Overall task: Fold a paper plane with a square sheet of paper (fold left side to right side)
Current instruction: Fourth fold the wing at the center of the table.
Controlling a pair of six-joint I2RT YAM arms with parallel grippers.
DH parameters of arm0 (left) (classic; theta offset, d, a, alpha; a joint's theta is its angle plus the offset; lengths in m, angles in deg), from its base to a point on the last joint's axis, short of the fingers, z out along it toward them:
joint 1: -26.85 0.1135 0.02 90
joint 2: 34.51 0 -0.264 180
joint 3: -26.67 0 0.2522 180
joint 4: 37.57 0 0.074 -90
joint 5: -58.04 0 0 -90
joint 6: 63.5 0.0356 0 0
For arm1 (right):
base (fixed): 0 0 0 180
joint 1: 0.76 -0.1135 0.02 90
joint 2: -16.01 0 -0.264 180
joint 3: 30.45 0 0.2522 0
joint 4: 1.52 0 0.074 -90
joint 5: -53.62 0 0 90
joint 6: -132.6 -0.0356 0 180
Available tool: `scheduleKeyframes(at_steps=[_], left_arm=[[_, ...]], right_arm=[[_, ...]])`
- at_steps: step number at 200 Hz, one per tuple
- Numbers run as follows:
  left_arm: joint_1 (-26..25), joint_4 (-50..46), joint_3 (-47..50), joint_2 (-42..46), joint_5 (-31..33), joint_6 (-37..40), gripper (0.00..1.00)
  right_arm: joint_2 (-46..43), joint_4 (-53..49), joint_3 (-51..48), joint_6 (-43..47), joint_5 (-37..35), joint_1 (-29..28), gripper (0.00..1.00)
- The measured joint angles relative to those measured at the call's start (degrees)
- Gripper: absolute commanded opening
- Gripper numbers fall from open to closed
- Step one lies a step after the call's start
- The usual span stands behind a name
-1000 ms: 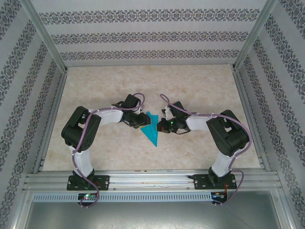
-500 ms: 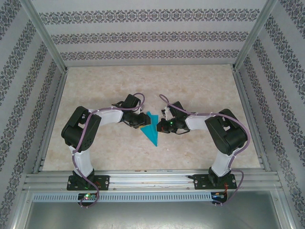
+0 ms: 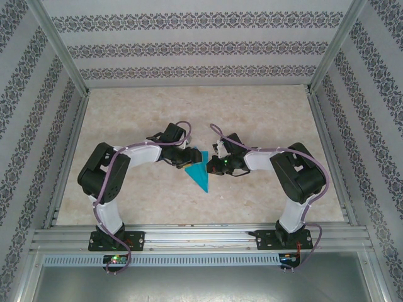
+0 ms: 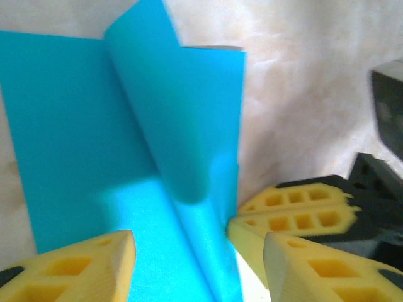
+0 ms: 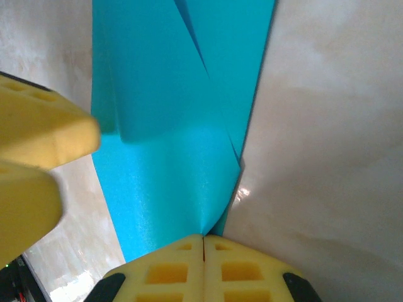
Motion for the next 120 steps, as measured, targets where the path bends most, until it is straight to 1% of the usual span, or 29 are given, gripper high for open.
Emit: scheduleKeyframes(at_steps=[14, 24, 29, 41, 52, 68, 79, 91, 120], left_arm=[[-0.1, 0.0, 0.0, 1.8, 0.4, 0.0, 0.58], [-0.1, 0.0, 0.0, 3.5, 1.2, 0.1, 0.55], [-0.1, 0.0, 0.0, 4.0, 1.4, 0.0, 0.52], [-0.1, 0.0, 0.0, 5.3, 1.5, 0.3, 0.4], [-0.1, 0.1, 0.0, 5.6, 1.0, 0.2, 0.31], [-0.2, 0.3, 0.1, 5.2, -0.3, 0.2, 0.22], [-0.6, 0.5, 0.1, 4.4, -1.2, 0.1, 0.17], [-1.3, 0.7, 0.1, 3.0, -2.2, 0.0, 0.13], [-2.6, 0.7, -0.1, -0.9, -3.7, 0.0, 0.1]], right_arm=[[0.0, 0.0, 0.0, 0.0, 0.0, 0.0, 0.0], [0.0, 0.0, 0.0, 0.0, 0.0, 0.0, 0.0], [0.0, 0.0, 0.1, 0.0, 0.0, 0.0, 0.0], [0.0, 0.0, 0.1, 0.0, 0.0, 0.0, 0.0], [0.0, -0.2, 0.2, 0.0, 0.0, 0.0, 0.0], [0.1, -0.4, 0.4, 0.0, -0.1, -0.3, 0.0], [0.2, -0.5, 0.4, 0.0, -0.2, -0.3, 0.0], [0.2, -0.5, 0.5, 0.0, -0.2, -0.3, 0.0], [0.3, -0.9, 0.7, 0.0, -0.2, -0.3, 0.0]])
